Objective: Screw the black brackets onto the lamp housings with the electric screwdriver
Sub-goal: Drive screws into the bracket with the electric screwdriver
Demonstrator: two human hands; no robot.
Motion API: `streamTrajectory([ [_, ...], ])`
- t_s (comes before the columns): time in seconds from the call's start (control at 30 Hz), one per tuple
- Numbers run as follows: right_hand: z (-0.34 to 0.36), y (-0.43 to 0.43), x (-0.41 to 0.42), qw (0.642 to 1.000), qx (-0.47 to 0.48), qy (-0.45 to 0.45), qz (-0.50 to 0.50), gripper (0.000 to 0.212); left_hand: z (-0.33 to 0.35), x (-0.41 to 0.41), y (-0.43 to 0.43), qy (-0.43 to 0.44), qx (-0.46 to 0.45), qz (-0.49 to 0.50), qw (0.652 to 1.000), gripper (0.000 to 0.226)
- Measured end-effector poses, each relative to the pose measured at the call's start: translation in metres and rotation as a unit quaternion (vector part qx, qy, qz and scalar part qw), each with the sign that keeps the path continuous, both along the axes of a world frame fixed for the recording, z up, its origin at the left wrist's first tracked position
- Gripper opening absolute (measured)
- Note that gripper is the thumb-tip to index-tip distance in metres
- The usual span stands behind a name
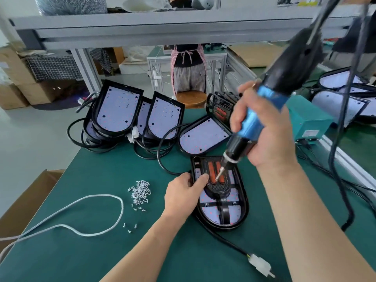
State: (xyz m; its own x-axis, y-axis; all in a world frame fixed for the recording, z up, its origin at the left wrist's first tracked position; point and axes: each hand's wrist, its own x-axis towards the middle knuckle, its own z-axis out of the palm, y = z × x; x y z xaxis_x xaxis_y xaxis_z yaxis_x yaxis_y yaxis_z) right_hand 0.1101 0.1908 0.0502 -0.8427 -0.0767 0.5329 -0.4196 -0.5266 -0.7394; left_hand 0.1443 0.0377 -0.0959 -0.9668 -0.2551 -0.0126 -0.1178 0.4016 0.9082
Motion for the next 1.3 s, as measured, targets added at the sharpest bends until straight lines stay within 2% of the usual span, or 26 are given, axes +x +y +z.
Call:
streamTrajectory([
  [0.07, -0.002, 0.02, -0.007, 0.997, -0.055, -0.053, -0.01, 0.026, -0.001, 0.001, 0.0, 0.002, 0.007, 0.004, 1.0, 0.052],
  [0.17, -0.023, 0.047, -0.013, 0.98, -0.141, -0.141, -0.026, 0.018, -0.001, 0.001, 0.0, 0.001, 0.016, 0.002, 1.0, 0.053],
  [0.4, -0.09, 0.074, -0.028, 0.915, -0.28, -0.29, 0.007, 0.03, -0.003, 0.003, -0.001, 0.012, 0.019, -0.005, 1.0, 0.058],
  [0.5, -0.111, 0.076, -0.034, 0.889, -0.32, -0.326, 0.023, 0.033, -0.005, 0.004, -0.002, 0.037, 0.025, -0.004, 0.999, 0.052],
  [0.77, -0.138, 0.073, -0.04, 0.863, -0.341, -0.37, 0.042, 0.038, -0.009, 0.007, 0.002, 0.113, 0.014, 0.041, 0.993, 0.04],
  [0.9, -0.138, 0.072, -0.044, 0.866, -0.33, -0.37, 0.058, 0.038, -0.01, 0.004, 0.001, 0.128, 0.012, 0.058, 0.99, 0.02],
  [1.03, -0.139, 0.07, -0.044, 0.864, -0.33, -0.374, 0.066, 0.038, -0.009, 0.006, 0.002, 0.121, -0.007, 0.058, 0.991, 0.019],
  [1.3, -0.138, 0.07, -0.044, 0.87, -0.312, -0.378, 0.055, 0.04, -0.006, 0.004, 0.003, 0.129, 0.033, 0.073, 0.988, 0.012],
])
